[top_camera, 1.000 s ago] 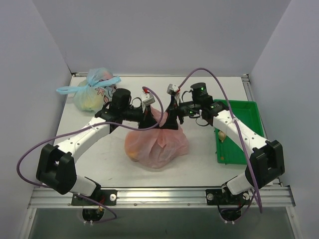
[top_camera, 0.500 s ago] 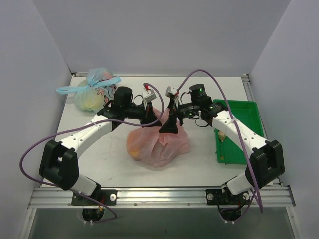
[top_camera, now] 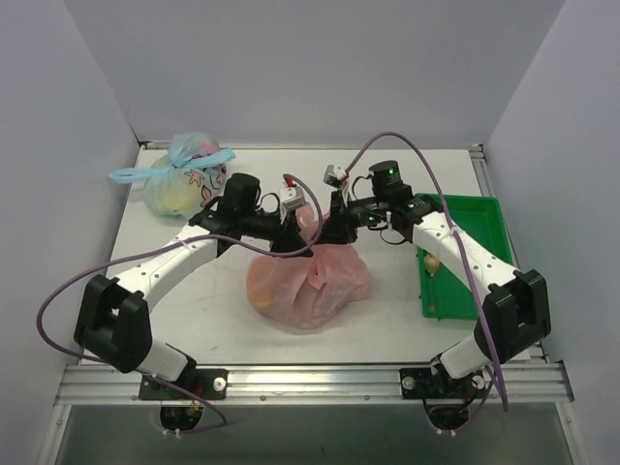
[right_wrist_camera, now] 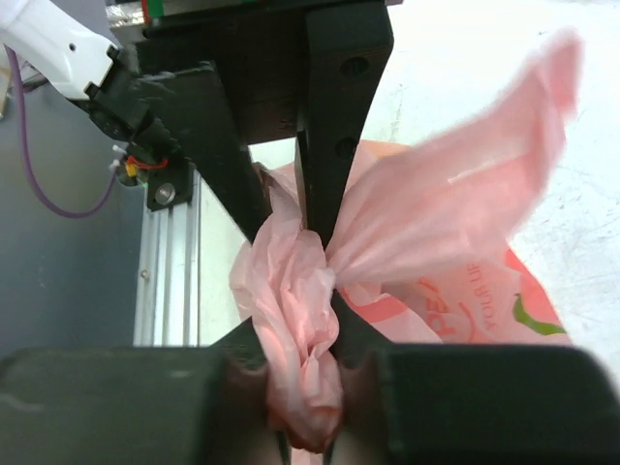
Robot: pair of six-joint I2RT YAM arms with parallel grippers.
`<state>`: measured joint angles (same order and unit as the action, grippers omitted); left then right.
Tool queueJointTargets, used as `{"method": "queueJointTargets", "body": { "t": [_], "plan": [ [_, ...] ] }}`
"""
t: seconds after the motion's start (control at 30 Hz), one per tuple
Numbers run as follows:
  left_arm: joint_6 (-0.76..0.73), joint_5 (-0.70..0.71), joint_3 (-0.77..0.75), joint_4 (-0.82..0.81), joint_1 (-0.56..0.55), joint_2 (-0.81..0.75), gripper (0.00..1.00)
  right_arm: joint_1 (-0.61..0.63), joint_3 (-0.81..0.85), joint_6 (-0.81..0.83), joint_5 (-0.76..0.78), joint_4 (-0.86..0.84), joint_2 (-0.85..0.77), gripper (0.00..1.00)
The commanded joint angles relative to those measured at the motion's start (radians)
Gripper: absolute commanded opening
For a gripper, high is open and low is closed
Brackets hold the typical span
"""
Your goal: Place the fake fruits into the plastic bag and tie a complex knot
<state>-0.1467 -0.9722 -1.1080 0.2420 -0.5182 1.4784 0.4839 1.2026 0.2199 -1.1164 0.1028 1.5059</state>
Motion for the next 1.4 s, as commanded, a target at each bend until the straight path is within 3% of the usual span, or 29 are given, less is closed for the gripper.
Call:
{"method": "queueJointTargets", "body": {
  "t": [0.0,0.03,0.2,0.33,0.43,0.6,0.67,0.8,0.93,1.1,1.3,1.33,1.37],
  "plan": [
    [-0.1,-0.019,-0.036,0.075,-0.005,-0.056,0.35,-0.008,0.028,0.004,-0.053,-0.011,-0.003,0.0],
    [-0.105,-0.02,-0.044,0.086,-0.005,-0.059,0.42,-0.008,0.026,0.01,-0.056,-0.009,-0.006,0.0],
    [-0.094,-0.02,-0.084,0.161,0.055,-0.163,0.54,-0.013,0.028,0.044,-0.06,-0.008,-0.018,0.0],
    [0.036,-0.019,-0.13,0.158,0.22,-0.236,0.64,-0.01,0.0,0.12,-0.071,0.0,-0.052,0.0],
    [0.091,-0.013,-0.194,0.158,0.297,-0.218,0.69,0.008,-0.011,0.201,-0.05,0.015,-0.072,0.0],
    [0.235,-0.023,-0.298,0.155,0.291,-0.089,0.77,0.033,0.0,0.337,-0.026,0.054,-0.082,0.0],
    [0.213,-0.109,-0.299,0.14,0.29,-0.07,0.78,0.041,0.009,0.412,-0.026,0.086,-0.085,0.0],
    [0.02,-0.164,-0.157,-0.013,0.297,-0.138,0.86,0.059,0.012,0.515,-0.036,0.139,-0.101,0.0],
    [0.001,-0.244,-0.141,-0.056,0.293,-0.112,0.86,0.082,0.009,0.598,-0.033,0.189,-0.11,0.0],
    [0.068,-0.246,-0.093,-0.202,0.262,-0.102,0.86,0.097,0.011,0.622,-0.026,0.213,-0.11,0.0],
    [-0.017,-0.286,-0.108,-0.11,0.242,-0.078,0.81,0.102,0.029,0.622,-0.02,0.225,-0.101,0.0],
    [-0.027,-0.296,-0.111,-0.098,0.239,-0.073,0.79,0.104,0.029,0.624,-0.017,0.229,-0.098,0.0],
    [-0.043,-0.299,-0.113,-0.066,0.238,-0.069,0.71,0.102,0.031,0.624,-0.014,0.227,-0.096,0.0]
  ]
}}
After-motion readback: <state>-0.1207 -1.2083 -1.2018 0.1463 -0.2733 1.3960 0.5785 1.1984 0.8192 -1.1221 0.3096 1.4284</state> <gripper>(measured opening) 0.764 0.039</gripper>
